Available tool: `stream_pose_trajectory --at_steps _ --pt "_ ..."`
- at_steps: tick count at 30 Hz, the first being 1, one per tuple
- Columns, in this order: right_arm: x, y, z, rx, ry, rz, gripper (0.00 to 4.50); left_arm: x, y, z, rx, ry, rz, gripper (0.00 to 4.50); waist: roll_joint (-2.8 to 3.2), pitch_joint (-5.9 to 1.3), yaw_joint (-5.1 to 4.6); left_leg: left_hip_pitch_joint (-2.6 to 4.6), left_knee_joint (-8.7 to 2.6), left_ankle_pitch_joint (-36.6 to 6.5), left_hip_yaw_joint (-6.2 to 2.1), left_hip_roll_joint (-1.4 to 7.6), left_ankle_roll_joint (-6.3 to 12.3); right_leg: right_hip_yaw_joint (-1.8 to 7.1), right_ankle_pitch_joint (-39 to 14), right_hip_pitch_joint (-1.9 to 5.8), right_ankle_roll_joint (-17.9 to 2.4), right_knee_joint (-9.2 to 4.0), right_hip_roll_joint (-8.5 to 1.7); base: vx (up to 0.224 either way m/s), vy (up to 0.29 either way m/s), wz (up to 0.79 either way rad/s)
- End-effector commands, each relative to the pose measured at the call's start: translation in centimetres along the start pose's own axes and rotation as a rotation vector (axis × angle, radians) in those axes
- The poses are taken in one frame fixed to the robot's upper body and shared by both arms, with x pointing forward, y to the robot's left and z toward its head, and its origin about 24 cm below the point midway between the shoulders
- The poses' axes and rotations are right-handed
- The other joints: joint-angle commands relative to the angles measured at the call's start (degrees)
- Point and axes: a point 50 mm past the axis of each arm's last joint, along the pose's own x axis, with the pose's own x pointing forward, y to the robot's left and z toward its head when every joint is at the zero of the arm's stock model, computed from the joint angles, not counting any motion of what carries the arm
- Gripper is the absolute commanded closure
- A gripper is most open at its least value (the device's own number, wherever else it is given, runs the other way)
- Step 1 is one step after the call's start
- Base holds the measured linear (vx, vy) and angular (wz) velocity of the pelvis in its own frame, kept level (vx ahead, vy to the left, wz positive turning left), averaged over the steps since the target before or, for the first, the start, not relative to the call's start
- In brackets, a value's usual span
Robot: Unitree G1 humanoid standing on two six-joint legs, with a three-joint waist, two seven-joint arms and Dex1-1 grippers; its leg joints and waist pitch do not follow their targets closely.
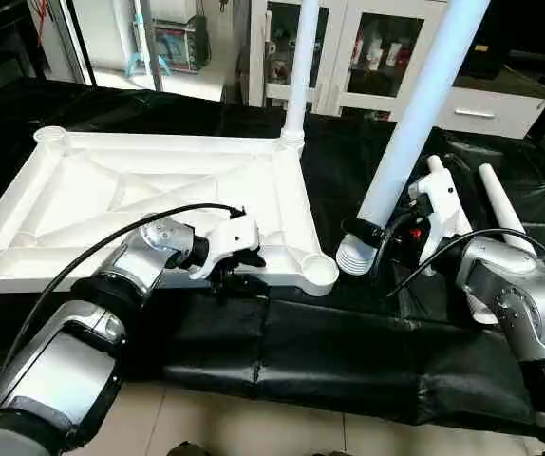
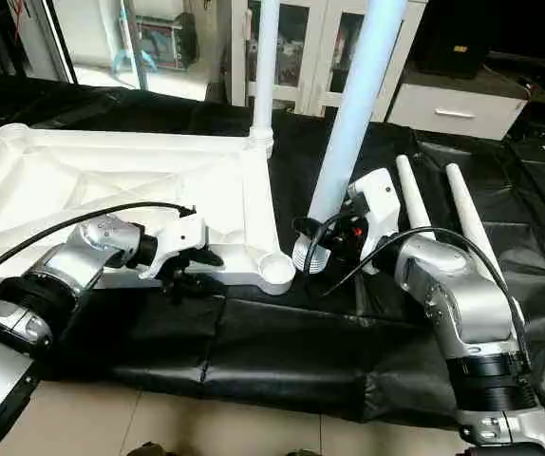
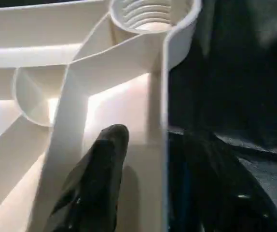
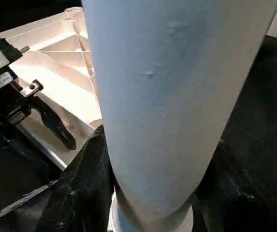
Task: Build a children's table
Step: Pick table leg
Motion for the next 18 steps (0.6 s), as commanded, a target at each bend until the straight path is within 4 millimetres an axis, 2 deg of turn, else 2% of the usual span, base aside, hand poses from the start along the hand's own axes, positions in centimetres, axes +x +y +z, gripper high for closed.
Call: stream_pose_trajectory --at_steps 1,4,10,11,18 --pt "-0.2 0.0 0.5 -0.027 -0.009 0.004 2.64 -0.1 0.4 0.7 0.040 0.010 -0.009 2.63 0.42 -4.31 -0.05 0.95 -4.79 -17.90 0.51 -0.02 -1.06 0.98 -17.09 3.44 -11.26 -4.01 -1.61 0.000 0.000 0.00" --pt "0.1 0.0 0.6 -0.026 -0.011 0.009 2.64 -0.3 0.4 0.5 0.049 0.021 -0.001 2.83 -0.04 -4.21 0.04 0.90 -4.80 -17.94 0.54 -0.02 -0.83 0.99 -18.51 3.36 -10.75 -4.13 -1.72 0.000 0.000 0.00" --pt "0.4 0.1 0.7 -0.029 -0.010 0.029 2.64 0.1 0.2 0.4 0.057 0.006 -0.004 3.28 0.04 -4.05 0.03 0.89 -4.90 -18.58 0.49 -0.01 -0.92 1.04 -19.84 3.22 -10.16 -4.30 -1.76 0.000 0.000 0.00" --pt "0.5 0.2 0.8 -0.026 -0.011 0.038 2.64 0.2 0.1 0.4 0.061 0.002 -0.005 3.38 -0.22 -4.02 0.05 0.86 -4.89 -18.39 0.51 -0.01 -0.70 1.01 -19.91 3.20 -10.11 -4.27 -1.75 0.000 0.000 0.00" --pt "0.8 0.5 0.7 -0.005 -0.010 0.066 2.64 0.7 -0.4 0.1 0.048 -0.013 -0.026 3.93 -0.02 -4.09 0.11 0.85 -4.96 -18.31 0.49 0.04 -0.88 1.05 -19.36 3.21 -10.30 -4.23 -1.80 0.000 0.000 0.00"
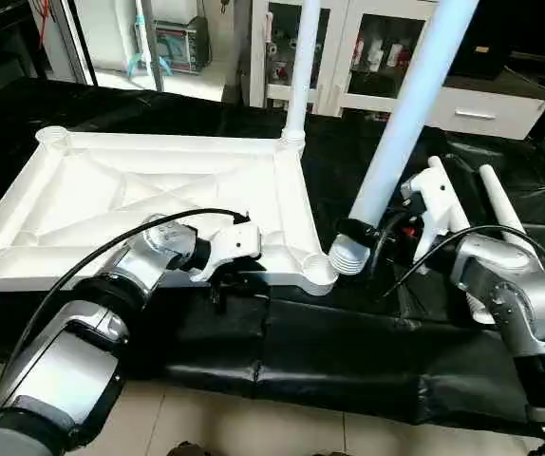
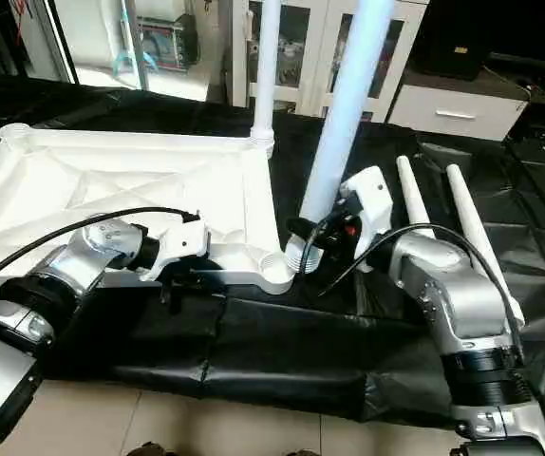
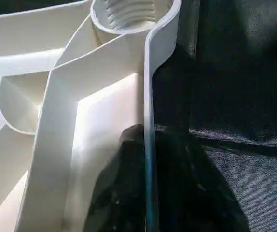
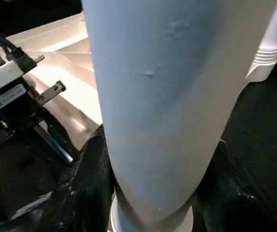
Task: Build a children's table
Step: Pick table leg
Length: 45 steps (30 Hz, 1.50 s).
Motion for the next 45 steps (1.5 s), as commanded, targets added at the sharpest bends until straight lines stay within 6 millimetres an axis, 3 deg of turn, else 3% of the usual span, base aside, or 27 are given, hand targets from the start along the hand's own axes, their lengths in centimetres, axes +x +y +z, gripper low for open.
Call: stream_pose_trajectory --at_steps 1,7,11,14,17,20,25,30,35,36,38,40,45 --pt "0.1 0.1 0.5 0.008 -0.011 0.016 2.64 0.5 -0.4 0.0 -0.015 -0.022 -0.021 4.00 0.27 -4.08 0.00 0.89 -4.91 -18.41 0.48 0.06 -0.93 1.08 -19.13 3.17 -10.64 -4.24 -1.80 0.000 0.000 0.00" --pt "-0.1 0.8 0.3 0.082 0.008 0.067 2.64 2.2 -2.3 -0.9 -0.052 -0.019 -0.093 4.43 0.36 -3.85 -0.17 0.96 -5.11 -18.41 0.50 0.14 -0.64 1.17 -16.86 3.27 -11.63 -4.12 -1.65 0.000 0.000 0.00" --pt "-0.5 0.5 -0.1 0.131 0.018 0.038 2.64 3.1 -3.5 -1.4 -0.071 0.004 -0.119 4.47 -0.01 -3.78 -0.18 1.17 -5.17 -18.98 0.61 0.06 -0.55 1.24 -19.61 3.19 -10.43 -4.44 -1.71 0.000 0.000 0.00" --pt "-1.1 0.7 -0.5 0.200 0.029 0.037 2.64 3.5 -4.1 -1.7 -0.081 0.026 -0.113 4.47 -0.11 -3.89 -0.18 1.19 -5.23 -17.11 0.72 0.13 -0.04 1.30 -18.36 3.34 -10.53 -4.36 -1.63 0.000 0.000 0.00" --pt "-1.9 1.0 -1.2 0.207 0.068 0.048 2.64 3.6 -4.6 -1.9 -0.119 0.055 -0.098 4.47 0.25 -3.88 -0.10 1.21 -5.31 -16.46 0.79 0.16 0.08 1.28 -16.64 3.36 -10.51 -4.32 -1.56 0.000 0.000 0.00" --pt "-1.7 0.7 -0.5 0.234 0.033 0.032 2.64 3.7 -5.0 -1.5 -0.140 0.066 -0.100 4.50 0.74 -3.73 -0.62 1.34 -5.64 -19.02 0.61 0.17 -0.49 1.09 -20.79 3.33 -10.03 -4.62 -1.77 0.000 0.000 0.00" --pt "-1.6 1.0 -0.6 0.206 0.063 0.039 2.64 4.1 -5.5 0.0 -0.126 0.021 -0.109 4.50 0.76 -3.75 -0.91 1.57 -5.81 -21.59 0.41 0.16 -1.07 1.01 -25.95 3.06 -7.75 -5.47 -1.87 0.000 0.000 0.00" --pt "-1.5 1.1 -0.2 0.159 0.065 0.051 2.64 3.6 -5.7 0.9 -0.085 0.015 -0.111 4.50 0.79 -4.04 -0.79 1.34 -5.91 -19.35 0.45 0.17 -0.83 1.00 -22.46 3.23 -7.82 -5.19 -1.72 0.000 0.000 0.00" --pt "-1.4 1.0 -0.4 0.125 0.095 0.072 2.64 3.3 -5.7 1.0 -0.071 0.025 -0.099 4.50 0.54 -4.31 -0.72 1.09 -5.68 -15.42 0.79 0.19 -0.12 1.08 -16.32 3.51 -9.59 -4.60 -1.61 0.000 0.000 0.00" --pt "-1.3 1.0 -0.6 0.125 0.111 0.076 2.64 3.3 -5.6 1.0 -0.066 0.032 -0.094 4.50 0.23 -4.41 -0.65 1.06 -5.59 -14.65 0.80 0.19 0.21 1.05 -16.12 3.62 -9.72 -4.43 -1.70 0.000 0.000 0.00" --pt "-1.2 0.9 -0.8 0.115 0.132 0.073 2.64 3.1 -5.6 0.9 -0.064 0.036 -0.092 4.50 0.32 -4.36 -0.64 1.02 -5.57 -14.17 0.84 0.21 0.33 1.06 -16.50 3.57 -9.73 -4.49 -1.78 0.000 0.000 0.00" --pt "-1.3 0.8 -1.1 0.122 0.147 0.086 2.64 3.0 -5.6 0.9 -0.056 0.046 -0.088 4.50 -0.30 -4.32 -0.71 0.95 -5.58 -14.49 0.91 0.20 0.43 1.06 -18.03 3.59 -9.23 -4.67 -1.77 0.000 0.000 0.00" --pt "-1.2 0.6 -1.5 0.113 0.179 0.098 2.64 2.9 -5.6 1.0 -0.026 0.061 -0.098 4.50 -0.10 -4.28 -0.72 1.02 -5.65 -14.90 0.84 0.26 0.24 1.10 -18.88 3.45 -8.67 -4.70 -1.86 0.000 0.000 0.00"
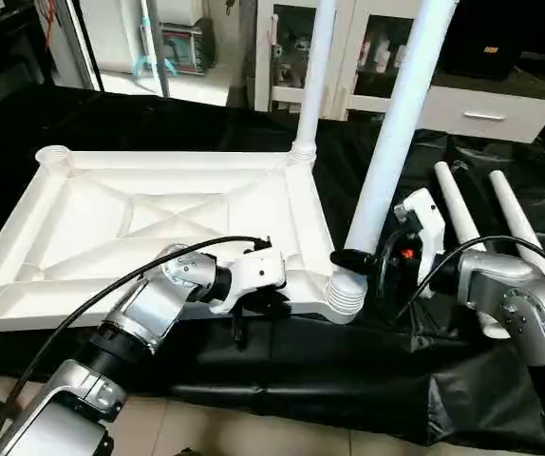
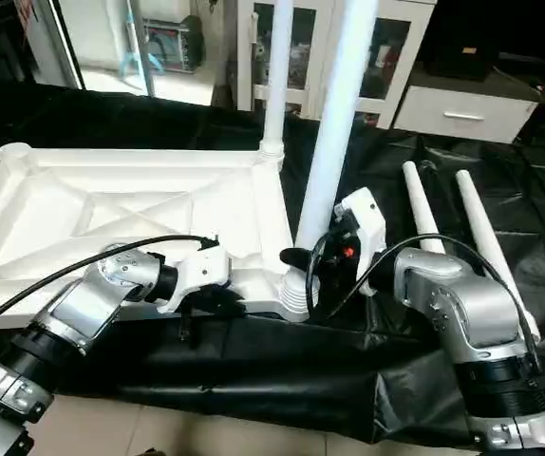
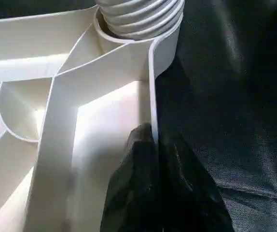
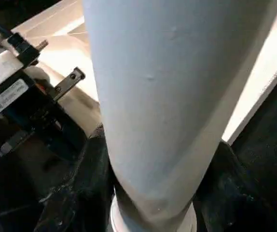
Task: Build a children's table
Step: Pick table leg
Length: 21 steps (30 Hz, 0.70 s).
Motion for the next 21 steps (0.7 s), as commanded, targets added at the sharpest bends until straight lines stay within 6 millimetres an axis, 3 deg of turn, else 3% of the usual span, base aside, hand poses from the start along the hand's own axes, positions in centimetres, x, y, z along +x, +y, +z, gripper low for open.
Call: stream_pose_trajectory --at_steps 1,10,13,18,19,21 --pt "-0.1 -0.4 -0.1 -0.014 0.027 -0.009 2.64 0.7 -1.1 -1.1 0.013 0.081 -0.066 4.50 -0.76 -3.38 -0.42 0.29 -4.44 -14.64 0.57 0.65 -0.10 1.22 -17.89 2.46 -9.30 -3.81 -1.15 0.000 0.000 0.00" --pt "1.0 -0.6 -0.2 -0.026 0.048 -0.002 2.64 1.0 -1.3 -0.8 0.031 0.080 -0.087 4.50 -1.06 -3.20 -0.69 0.33 -4.49 -15.20 0.54 0.64 -0.31 1.23 -18.04 2.34 -9.33 -3.81 -1.06 0.000 0.000 0.00" --pt "1.4 -0.6 -0.3 -0.018 0.050 0.002 2.64 1.1 -1.4 -0.7 0.033 0.081 -0.090 4.50 -1.10 -3.06 -1.09 0.40 -4.67 -17.27 0.40 0.65 -0.87 1.15 -20.19 2.14 -8.89 -4.07 -1.05 0.000 0.000 0.00" --pt "1.7 -0.8 -0.7 0.023 0.040 -0.002 2.64 1.2 -1.4 -0.7 0.032 0.083 -0.090 4.50 -1.48 -3.11 -1.61 0.42 -4.74 -18.78 0.27 0.72 -1.25 1.14 -20.41 2.02 -8.62 -4.18 -1.03 0.000 0.000 0.00" --pt "1.7 -0.9 -1.0 0.036 0.032 -0.007 2.64 1.2 -1.4 -0.8 0.029 0.083 -0.088 4.50 -1.86 -3.16 -1.65 0.41 -4.71 -18.85 0.29 0.74 -1.16 1.12 -20.53 2.03 -8.57 -4.17 -1.05 0.000 0.000 0.00" --pt "1.7 -1.1 -1.2 0.060 0.018 -0.014 2.64 1.2 -1.4 -0.8 0.027 0.082 -0.085 4.50 -1.74 -3.16 -1.68 0.40 -4.71 -19.02 0.28 0.73 -1.18 1.15 -20.75 1.96 -8.59 -4.24 -1.09 0.000 0.000 0.00"
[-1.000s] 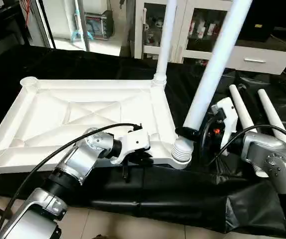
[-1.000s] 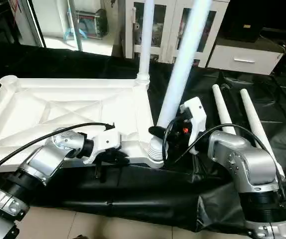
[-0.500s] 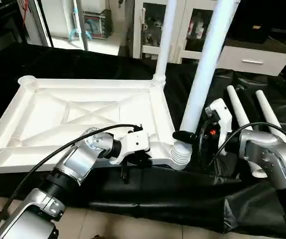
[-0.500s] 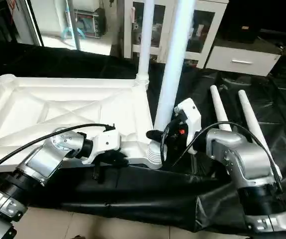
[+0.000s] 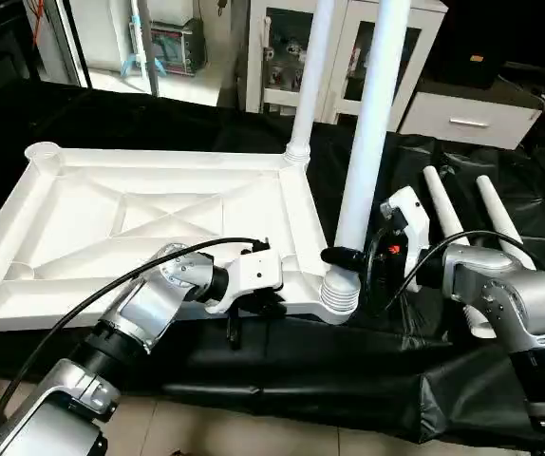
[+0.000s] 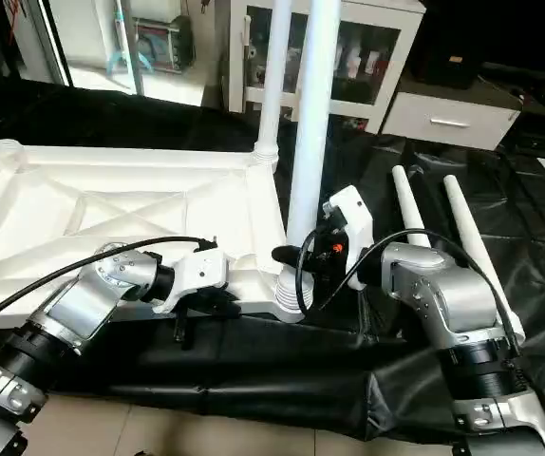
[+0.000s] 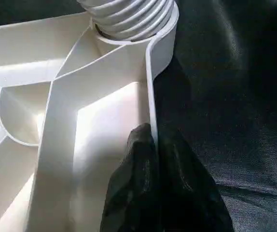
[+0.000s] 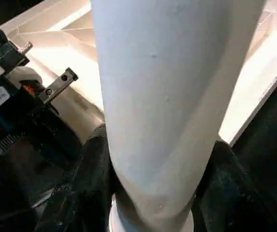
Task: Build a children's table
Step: Pick table leg
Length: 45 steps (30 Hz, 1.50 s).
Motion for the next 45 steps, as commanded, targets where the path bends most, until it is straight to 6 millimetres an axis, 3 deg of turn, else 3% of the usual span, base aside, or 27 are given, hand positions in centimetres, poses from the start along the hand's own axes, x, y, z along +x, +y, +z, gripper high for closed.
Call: stream_pose_trajectory --at_steps 1,14,20,27,37,42,45 --pt "-0.2 -0.7 -1.2 0.056 0.008 -0.040 2.64 1.4 -1.3 -0.6 0.011 0.054 -0.081 4.50 0.14 -2.81 -0.29 0.44 -4.73 -19.18 0.29 0.75 -1.21 1.12 -20.71 1.88 -8.63 -4.21 -1.06 0.000 0.000 0.00" --pt "-1.3 -1.8 -4.5 0.206 -0.049 -0.131 2.64 1.3 -1.1 -0.6 0.009 0.052 -0.071 4.50 0.29 -2.75 -0.29 0.51 -4.95 -21.68 0.12 0.79 -1.53 1.05 -22.09 1.75 -8.47 -4.51 -1.08 0.000 0.000 0.00" --pt "-1.5 -1.5 -5.6 0.255 -0.097 -0.147 2.64 1.2 -1.0 -0.4 0.010 0.047 -0.066 4.50 0.56 -2.60 -0.24 0.46 -5.17 -22.21 0.05 0.84 -1.63 1.07 -20.81 1.68 -8.68 -4.47 -1.04 0.000 0.000 0.00" --pt "-1.7 -0.1 -7.2 0.322 -0.193 -0.126 2.65 1.0 -0.7 -0.4 0.008 0.047 -0.052 4.50 0.57 -2.25 -0.29 0.54 -5.45 -25.34 -0.19 0.83 -1.63 1.04 -25.71 1.29 -6.85 -5.27 -1.15 0.000 0.000 0.00" --pt "-1.8 1.1 -8.9 0.266 -0.153 -0.129 2.65 0.8 -0.4 -0.5 0.010 0.056 -0.040 4.50 0.81 -2.26 -0.24 0.41 -5.93 -22.46 -0.01 0.96 -1.50 1.09 -19.84 1.81 -8.14 -4.97 -0.96 0.000 0.000 0.00" --pt "-2.1 1.9 -9.5 0.219 -0.149 -0.124 2.65 0.6 -0.2 -0.5 0.009 0.060 -0.026 4.50 0.89 -1.82 -0.42 0.55 -6.16 -26.76 -0.30 0.94 -1.72 1.08 -26.02 1.43 -6.41 -5.72 -1.11 0.000 0.000 0.00" --pt "-2.4 2.0 -9.7 0.208 -0.180 -0.143 2.65 0.6 -0.1 -0.5 0.007 0.059 -0.024 4.50 0.92 -1.76 -0.46 0.55 -6.22 -27.35 -0.42 0.97 -1.65 1.13 -26.87 1.30 -5.89 -5.93 -1.16 0.000 0.000 0.00"
